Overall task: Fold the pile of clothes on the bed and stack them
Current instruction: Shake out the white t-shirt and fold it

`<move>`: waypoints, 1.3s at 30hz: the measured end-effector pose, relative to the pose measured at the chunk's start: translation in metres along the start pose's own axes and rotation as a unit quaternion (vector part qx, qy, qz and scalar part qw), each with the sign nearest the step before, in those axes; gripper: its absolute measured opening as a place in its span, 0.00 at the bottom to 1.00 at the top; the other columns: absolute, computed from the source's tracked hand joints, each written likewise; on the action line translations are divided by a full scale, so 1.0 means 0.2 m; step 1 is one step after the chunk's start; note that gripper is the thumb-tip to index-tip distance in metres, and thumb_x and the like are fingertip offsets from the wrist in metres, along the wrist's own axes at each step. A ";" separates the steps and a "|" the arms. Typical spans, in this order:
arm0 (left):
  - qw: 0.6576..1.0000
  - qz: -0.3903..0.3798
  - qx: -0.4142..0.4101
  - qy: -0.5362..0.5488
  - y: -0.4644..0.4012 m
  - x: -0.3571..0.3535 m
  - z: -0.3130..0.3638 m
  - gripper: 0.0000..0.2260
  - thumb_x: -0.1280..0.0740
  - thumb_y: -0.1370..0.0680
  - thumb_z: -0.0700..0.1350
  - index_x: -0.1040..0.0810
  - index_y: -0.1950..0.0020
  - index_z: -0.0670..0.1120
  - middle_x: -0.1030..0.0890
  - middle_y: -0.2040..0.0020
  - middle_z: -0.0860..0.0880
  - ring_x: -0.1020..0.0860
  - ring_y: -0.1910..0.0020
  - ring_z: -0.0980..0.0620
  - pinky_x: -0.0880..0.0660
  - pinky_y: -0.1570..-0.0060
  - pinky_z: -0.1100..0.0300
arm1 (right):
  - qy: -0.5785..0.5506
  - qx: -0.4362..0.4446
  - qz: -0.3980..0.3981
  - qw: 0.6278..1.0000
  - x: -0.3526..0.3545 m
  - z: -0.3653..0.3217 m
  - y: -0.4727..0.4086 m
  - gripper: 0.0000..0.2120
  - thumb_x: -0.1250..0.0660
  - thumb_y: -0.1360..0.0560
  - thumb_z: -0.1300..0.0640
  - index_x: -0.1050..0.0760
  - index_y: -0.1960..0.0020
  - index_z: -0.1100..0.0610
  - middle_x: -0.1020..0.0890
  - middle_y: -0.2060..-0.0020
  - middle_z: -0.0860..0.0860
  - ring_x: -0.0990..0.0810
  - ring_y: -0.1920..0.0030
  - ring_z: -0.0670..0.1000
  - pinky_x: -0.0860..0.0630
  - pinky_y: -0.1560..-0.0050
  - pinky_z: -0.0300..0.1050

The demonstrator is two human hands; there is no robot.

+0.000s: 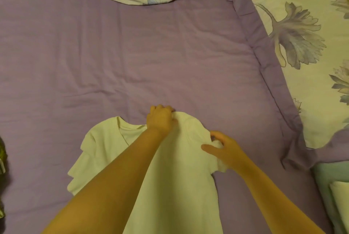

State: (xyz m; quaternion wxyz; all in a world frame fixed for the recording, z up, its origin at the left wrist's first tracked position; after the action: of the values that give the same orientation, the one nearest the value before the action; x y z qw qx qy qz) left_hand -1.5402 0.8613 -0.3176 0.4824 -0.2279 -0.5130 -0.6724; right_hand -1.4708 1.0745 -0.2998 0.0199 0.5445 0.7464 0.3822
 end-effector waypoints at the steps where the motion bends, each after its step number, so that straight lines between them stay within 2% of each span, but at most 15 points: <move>1: 1.000 0.001 0.004 0.006 -0.01 0.01 0.00 0.14 0.36 0.21 0.48 0.25 0.36 0.49 0.25 0.41 0.45 0.34 0.38 0.43 0.30 0.44 0.53 | 0.014 -0.009 -0.005 1.000 0.02 0.01 0.00 0.07 0.28 0.29 0.53 0.25 0.60 0.53 0.22 0.63 0.48 0.25 0.63 0.48 0.29 0.62 0.40; 4: 0.997 0.033 0.013 0.067 -0.01 0.02 0.01 0.10 0.33 0.23 0.48 0.22 0.43 0.49 0.25 0.45 0.47 0.33 0.40 0.44 0.30 0.46 0.53 | 0.024 -0.021 -0.005 0.999 0.09 0.03 0.00 0.15 0.26 0.30 0.56 0.32 0.64 0.60 0.32 0.65 0.51 0.34 0.66 0.49 0.37 0.66 0.37; 7: 0.987 0.033 0.019 0.156 0.01 0.02 0.04 0.03 0.32 0.24 0.47 0.25 0.53 0.50 0.23 0.52 0.48 0.27 0.46 0.44 0.27 0.48 0.50 | 0.007 -0.054 -0.012 0.998 0.14 0.07 0.01 0.14 0.27 0.29 0.58 0.34 0.63 0.55 0.31 0.66 0.49 0.32 0.65 0.48 0.36 0.67 0.38; 9: 0.985 0.050 0.021 0.164 0.01 0.02 0.06 0.05 0.32 0.24 0.45 0.27 0.56 0.51 0.23 0.57 0.51 0.24 0.51 0.44 0.27 0.50 0.50 | 0.003 -0.069 0.001 0.998 0.16 0.09 0.01 0.10 0.28 0.29 0.60 0.30 0.55 0.53 0.27 0.60 0.49 0.28 0.60 0.50 0.31 0.62 0.41; 12: 0.986 0.092 0.032 0.136 0.02 0.00 0.07 0.04 0.33 0.22 0.45 0.28 0.55 0.50 0.21 0.56 0.48 0.23 0.51 0.44 0.29 0.53 0.52 | -0.106 -0.105 0.014 0.989 0.16 0.11 0.02 0.23 0.27 0.29 0.59 0.30 0.38 0.48 0.25 0.49 0.50 0.24 0.49 0.52 0.24 0.48 0.46; 14: 0.988 0.115 0.040 0.091 0.01 -0.02 0.06 0.01 0.36 0.21 0.45 0.26 0.51 0.48 0.20 0.50 0.47 0.26 0.47 0.44 0.31 0.52 0.54 | -0.166 -0.129 0.039 0.977 0.17 0.12 0.03 0.26 0.27 0.28 0.53 0.32 0.33 0.46 0.25 0.43 0.49 0.24 0.43 0.52 0.25 0.42 0.49; 18: 0.995 0.088 -0.035 0.040 0.01 -0.08 0.10 0.15 0.36 0.22 0.54 0.27 0.38 0.52 0.23 0.40 0.51 0.32 0.36 0.46 0.38 0.38 0.54 | -0.095 -0.101 0.103 0.985 0.18 0.18 0.04 0.18 0.33 0.24 0.59 0.27 0.35 0.54 0.24 0.42 0.50 0.25 0.44 0.51 0.27 0.48 0.45; 21: 0.993 0.058 -0.100 -0.033 -0.01 -0.09 0.18 0.21 0.39 0.22 0.61 0.29 0.32 0.54 0.23 0.38 0.51 0.32 0.35 0.47 0.43 0.33 0.53 | -0.100 -0.056 0.205 0.972 0.19 0.21 0.05 0.09 0.34 0.24 0.63 0.23 0.45 0.56 0.21 0.50 0.50 0.24 0.50 0.52 0.27 0.56 0.42; 24: 0.982 0.031 -0.134 -0.127 -0.05 -0.11 0.26 0.18 0.38 0.22 0.58 0.27 0.34 0.52 0.23 0.41 0.50 0.32 0.37 0.47 0.40 0.36 0.53 | -0.106 -0.027 0.275 0.955 0.19 0.24 0.05 0.07 0.36 0.23 0.63 0.24 0.50 0.53 0.20 0.54 0.48 0.23 0.52 0.51 0.29 0.61 0.35; 27: 0.985 0.063 -0.126 -0.104 -0.08 -0.12 0.29 0.11 0.39 0.20 0.52 0.23 0.41 0.50 0.22 0.46 0.50 0.31 0.42 0.47 0.39 0.42 0.55 | -0.105 -0.029 0.319 0.942 0.17 0.25 0.05 0.08 0.37 0.22 0.60 0.25 0.44 0.53 0.20 0.54 0.48 0.23 0.53 0.52 0.29 0.60 0.35; 31: 0.991 0.091 -0.073 -0.062 -0.06 -0.15 0.27 0.11 0.41 0.19 0.53 0.24 0.40 0.52 0.24 0.42 0.50 0.32 0.39 0.46 0.42 0.35 0.54 | -0.171 -0.056 0.239 0.954 0.08 0.25 0.05 0.31 0.31 0.25 0.52 0.41 0.27 0.50 0.21 0.57 0.44 0.21 0.55 0.45 0.27 0.60 0.36; 33: 0.988 0.107 -0.066 -0.089 -0.03 -0.18 0.27 0.12 0.41 0.19 0.52 0.26 0.38 0.52 0.27 0.38 0.49 0.34 0.35 0.46 0.45 0.29 0.50 | -0.143 -0.027 0.194 0.970 0.03 0.25 0.06 0.40 0.28 0.28 0.58 0.48 0.24 0.47 0.23 0.51 0.42 0.23 0.52 0.42 0.26 0.55 0.36; 35: 0.984 0.142 -0.064 -0.086 0.03 -0.20 0.28 0.13 0.40 0.19 0.49 0.27 0.36 0.49 0.29 0.34 0.46 0.37 0.31 0.44 0.52 0.26 0.45 | -0.106 0.009 0.195 0.975 0.02 0.26 0.06 0.40 0.32 0.27 0.66 0.49 0.24 0.48 0.26 0.49 0.42 0.25 0.51 0.43 0.28 0.55 0.32; 36: 0.980 0.164 -0.077 -0.083 0.07 -0.20 0.30 0.13 0.37 0.20 0.46 0.26 0.36 0.47 0.29 0.33 0.44 0.37 0.30 0.42 0.51 0.26 0.43 | -0.092 0.019 0.207 0.974 0.02 0.26 0.06 0.38 0.35 0.26 0.69 0.48 0.24 0.49 0.26 0.48 0.44 0.25 0.51 0.45 0.29 0.53 0.32; 39: 0.946 0.239 -0.198 -0.091 0.20 -0.27 0.31 0.13 0.26 0.29 0.38 0.20 0.46 0.41 0.21 0.43 0.39 0.23 0.40 0.37 0.31 0.36 0.40 | -0.049 0.026 0.246 0.968 0.05 0.25 0.07 0.30 0.40 0.22 0.66 0.43 0.24 0.50 0.25 0.47 0.48 0.26 0.51 0.46 0.31 0.50 0.34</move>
State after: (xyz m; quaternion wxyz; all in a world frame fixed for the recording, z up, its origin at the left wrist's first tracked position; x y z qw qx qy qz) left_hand -1.4929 0.9390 -0.3181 0.5252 -0.4951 -0.3421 -0.6018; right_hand -1.4420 1.1107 -0.3230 -0.0526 0.7297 0.5974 0.3285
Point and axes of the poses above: each hand's wrist, its own y-axis away from the middle knuckle, its own x-axis out of the back of the hand, z = x × y, the point moved 2 cm from there along -y, towards the middle knuckle
